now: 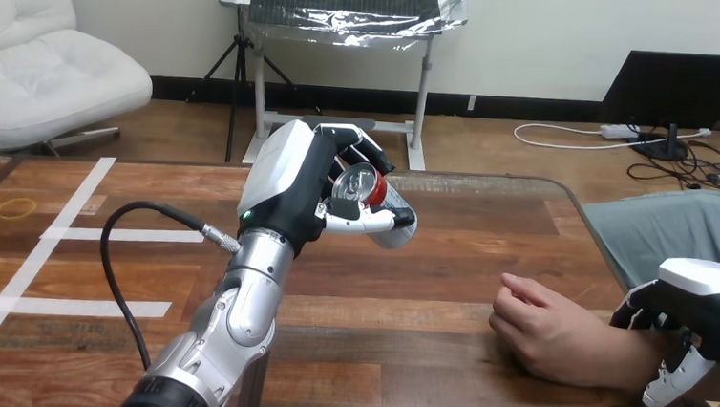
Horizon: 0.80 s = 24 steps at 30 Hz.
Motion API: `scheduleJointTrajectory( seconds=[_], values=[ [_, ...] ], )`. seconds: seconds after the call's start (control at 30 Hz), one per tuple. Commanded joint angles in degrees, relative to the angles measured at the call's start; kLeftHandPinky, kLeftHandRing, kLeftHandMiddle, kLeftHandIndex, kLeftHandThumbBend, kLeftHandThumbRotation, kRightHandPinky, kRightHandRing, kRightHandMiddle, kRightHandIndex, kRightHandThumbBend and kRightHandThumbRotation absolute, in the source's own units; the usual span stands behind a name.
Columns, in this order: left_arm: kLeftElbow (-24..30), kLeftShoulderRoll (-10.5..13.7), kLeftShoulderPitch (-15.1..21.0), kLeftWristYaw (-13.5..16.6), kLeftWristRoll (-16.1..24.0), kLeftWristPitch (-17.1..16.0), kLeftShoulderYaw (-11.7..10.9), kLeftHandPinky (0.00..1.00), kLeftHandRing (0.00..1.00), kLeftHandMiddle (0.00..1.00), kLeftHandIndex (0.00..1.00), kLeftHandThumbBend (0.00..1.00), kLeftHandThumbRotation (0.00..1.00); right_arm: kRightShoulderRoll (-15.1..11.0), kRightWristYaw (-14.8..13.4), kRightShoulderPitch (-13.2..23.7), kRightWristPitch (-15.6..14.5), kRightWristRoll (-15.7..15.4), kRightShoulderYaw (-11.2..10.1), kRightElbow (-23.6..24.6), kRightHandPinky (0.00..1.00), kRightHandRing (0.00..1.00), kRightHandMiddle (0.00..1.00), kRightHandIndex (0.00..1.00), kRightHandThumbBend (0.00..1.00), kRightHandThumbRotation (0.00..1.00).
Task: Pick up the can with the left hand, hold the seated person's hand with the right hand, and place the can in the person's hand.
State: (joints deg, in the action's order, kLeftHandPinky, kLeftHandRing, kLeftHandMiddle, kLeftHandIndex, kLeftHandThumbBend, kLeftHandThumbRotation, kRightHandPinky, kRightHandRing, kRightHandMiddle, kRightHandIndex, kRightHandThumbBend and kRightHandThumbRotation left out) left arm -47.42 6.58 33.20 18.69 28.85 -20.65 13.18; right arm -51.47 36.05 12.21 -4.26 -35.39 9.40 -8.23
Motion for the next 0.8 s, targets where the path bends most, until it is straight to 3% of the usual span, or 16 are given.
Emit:
scheduleJointTrajectory(
  seconds=[0.0, 0.47, 0.77],
  values=[
    [0.7, -0.1, 5.8, 1.4, 0.1, -0.8, 0.2, 0.31, 0.36, 0.44, 0.48, 0.63, 0.0, 0.6, -0.6, 4.6, 0.0, -0.8, 0.9, -0.6, 0.6, 0.7, 0.77, 0.76, 0.72, 0.0],
    [1.1, 0.1, 5.4, 1.1, 0.0, -0.9, 0.2, 0.3, 0.36, 0.43, 0.48, 0.63, 0.0, 0.4, 2.8, 5.7, -0.9, -4.3, 4.5, -0.8, 0.56, 0.62, 0.71, 0.79, 0.74, 0.0],
    [1.4, 0.1, 5.2, 0.9, -0.2, -0.9, 0.1, 0.3, 0.35, 0.43, 0.48, 0.63, 0.0, 0.6, 3.4, 6.4, -0.2, -7.3, 6.9, -2.0, 0.7, 0.75, 0.8, 0.8, 0.75, 0.03]
  ],
)
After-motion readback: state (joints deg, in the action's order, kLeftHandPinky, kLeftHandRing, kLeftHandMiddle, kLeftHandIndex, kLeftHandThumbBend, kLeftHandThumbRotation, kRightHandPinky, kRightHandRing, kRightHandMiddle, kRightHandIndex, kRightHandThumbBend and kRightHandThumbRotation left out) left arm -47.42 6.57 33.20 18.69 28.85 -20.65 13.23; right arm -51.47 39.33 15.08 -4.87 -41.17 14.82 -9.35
